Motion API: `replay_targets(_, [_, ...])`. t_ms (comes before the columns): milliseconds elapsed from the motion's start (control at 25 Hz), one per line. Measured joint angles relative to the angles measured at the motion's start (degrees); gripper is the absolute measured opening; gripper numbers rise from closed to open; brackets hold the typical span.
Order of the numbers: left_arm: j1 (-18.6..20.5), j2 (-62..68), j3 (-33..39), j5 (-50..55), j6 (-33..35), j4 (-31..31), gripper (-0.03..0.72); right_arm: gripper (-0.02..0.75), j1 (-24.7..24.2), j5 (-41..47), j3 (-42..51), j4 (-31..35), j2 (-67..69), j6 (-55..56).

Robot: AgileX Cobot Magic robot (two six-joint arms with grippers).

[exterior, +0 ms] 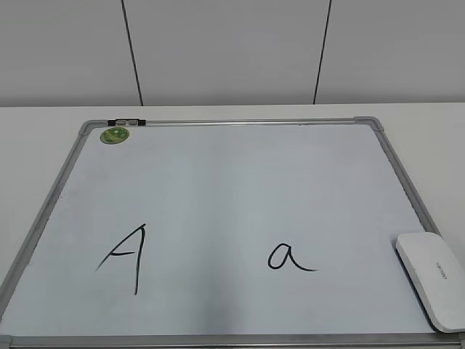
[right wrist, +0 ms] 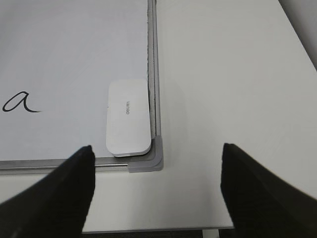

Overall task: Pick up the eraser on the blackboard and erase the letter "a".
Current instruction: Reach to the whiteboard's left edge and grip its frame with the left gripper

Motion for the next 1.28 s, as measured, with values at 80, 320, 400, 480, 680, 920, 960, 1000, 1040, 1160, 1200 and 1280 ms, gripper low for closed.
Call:
replay_targets(80, [0.00, 0.00, 0.00, 0.00, 0.00, 0.00, 0.228, 0.587, 0.00, 0.00, 0.00, 0.00, 0.00, 0.00])
replay_targets(320, [0.00, 0.00, 0.00, 0.00, 0.00, -0.07, 0.228, 0.587, 0.00, 0.00, 0.00, 0.00, 0.00, 0.00])
replay_targets(400, [0.00, 0.00, 0.00, 0.00, 0.00, -0.07, 0.228, 0.587, 0.00, 0.00, 0.00, 0.00, 0.00, 0.00])
replay_targets(480, [0.00, 0.00, 0.00, 0.00, 0.00, -0.07, 0.228, 0.587, 0.00, 0.00, 0.00, 0.00, 0.00, 0.00])
replay_targets(680, [0.00, 0.00, 0.00, 0.00, 0.00, -0.07, 0.228, 0.587, 0.00, 0.00, 0.00, 0.00, 0.00, 0.00])
replay_targets(920, [0.00, 0.00, 0.00, 0.00, 0.00, -0.07, 0.228, 0.587, 0.00, 0.00, 0.00, 0.00, 0.00, 0.00])
replay_targets(960, [0.00, 0.00, 0.00, 0.00, 0.00, -0.07, 0.228, 0.587, 0.00, 0.00, 0.00, 0.00, 0.00, 0.00])
replay_targets(1000, [0.00, 0.00, 0.00, 0.00, 0.00, -0.07, 0.228, 0.587, 0.00, 0.00, 0.00, 0.00, 0.00, 0.00])
replay_targets(1040, [0.00, 0.00, 0.00, 0.00, 0.00, -0.07, 0.228, 0.587, 0.00, 0.00, 0.00, 0.00, 0.00, 0.00])
replay_targets(1160, [0.00, 0.00, 0.00, 0.00, 0.00, -0.07, 0.228, 0.587, 0.00, 0.00, 0.00, 0.00, 0.00, 0.00])
replay_targets(1200, [0.00, 0.00, 0.00, 0.00, 0.00, -0.07, 0.228, 0.586, 0.00, 0.00, 0.00, 0.00, 0.00, 0.00])
replay_targets(1280, [0.00, 0.00, 0.00, 0.00, 0.00, -0.07, 0.229, 0.586, 0.00, 0.00, 0.00, 0.00, 0.00, 0.00])
